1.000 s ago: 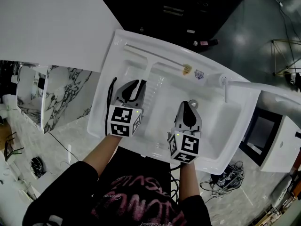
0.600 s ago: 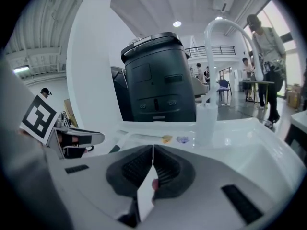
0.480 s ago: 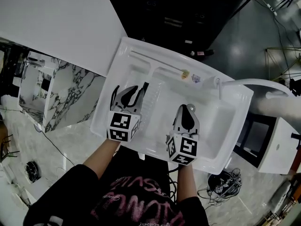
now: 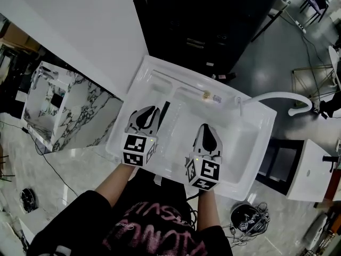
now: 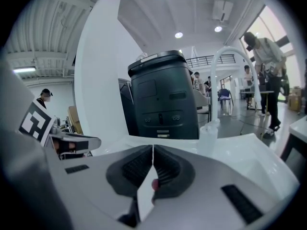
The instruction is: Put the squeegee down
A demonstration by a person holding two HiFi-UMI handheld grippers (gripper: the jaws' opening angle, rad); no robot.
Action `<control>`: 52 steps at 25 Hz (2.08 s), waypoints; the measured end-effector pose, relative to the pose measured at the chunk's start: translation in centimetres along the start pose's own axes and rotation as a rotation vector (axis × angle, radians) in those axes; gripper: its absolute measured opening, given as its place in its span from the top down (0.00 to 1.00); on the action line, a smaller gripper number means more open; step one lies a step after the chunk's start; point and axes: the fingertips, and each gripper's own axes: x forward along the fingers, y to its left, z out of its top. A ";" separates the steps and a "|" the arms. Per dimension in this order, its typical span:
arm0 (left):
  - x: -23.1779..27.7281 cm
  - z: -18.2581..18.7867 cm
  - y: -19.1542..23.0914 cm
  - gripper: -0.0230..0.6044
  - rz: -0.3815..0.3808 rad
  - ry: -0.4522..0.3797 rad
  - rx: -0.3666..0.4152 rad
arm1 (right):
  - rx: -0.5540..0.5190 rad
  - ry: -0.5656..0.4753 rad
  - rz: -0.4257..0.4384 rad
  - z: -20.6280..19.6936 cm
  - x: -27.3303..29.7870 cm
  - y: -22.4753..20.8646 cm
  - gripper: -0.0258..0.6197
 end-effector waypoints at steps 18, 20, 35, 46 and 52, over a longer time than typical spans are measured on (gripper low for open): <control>-3.3 3.9 -0.7 0.94 -0.015 -0.087 0.053 | -0.006 -0.105 -0.036 4.8 -2.9 0.7 0.93; -3.6 4.6 -0.7 0.94 -0.016 -0.100 0.053 | -0.007 -0.120 -0.040 5.5 -3.2 0.6 0.93; -6.0 9.3 -1.5 0.95 -0.051 -0.221 0.075 | -0.055 -0.217 -0.061 9.8 -5.8 0.6 0.93; -7.2 11.5 -2.4 0.95 -0.080 -0.286 0.110 | -0.079 -0.253 -0.068 11.2 -7.1 0.9 0.93; -7.4 12.2 -2.9 0.95 -0.103 -0.303 0.123 | -0.089 -0.276 -0.073 11.9 -7.6 1.0 0.93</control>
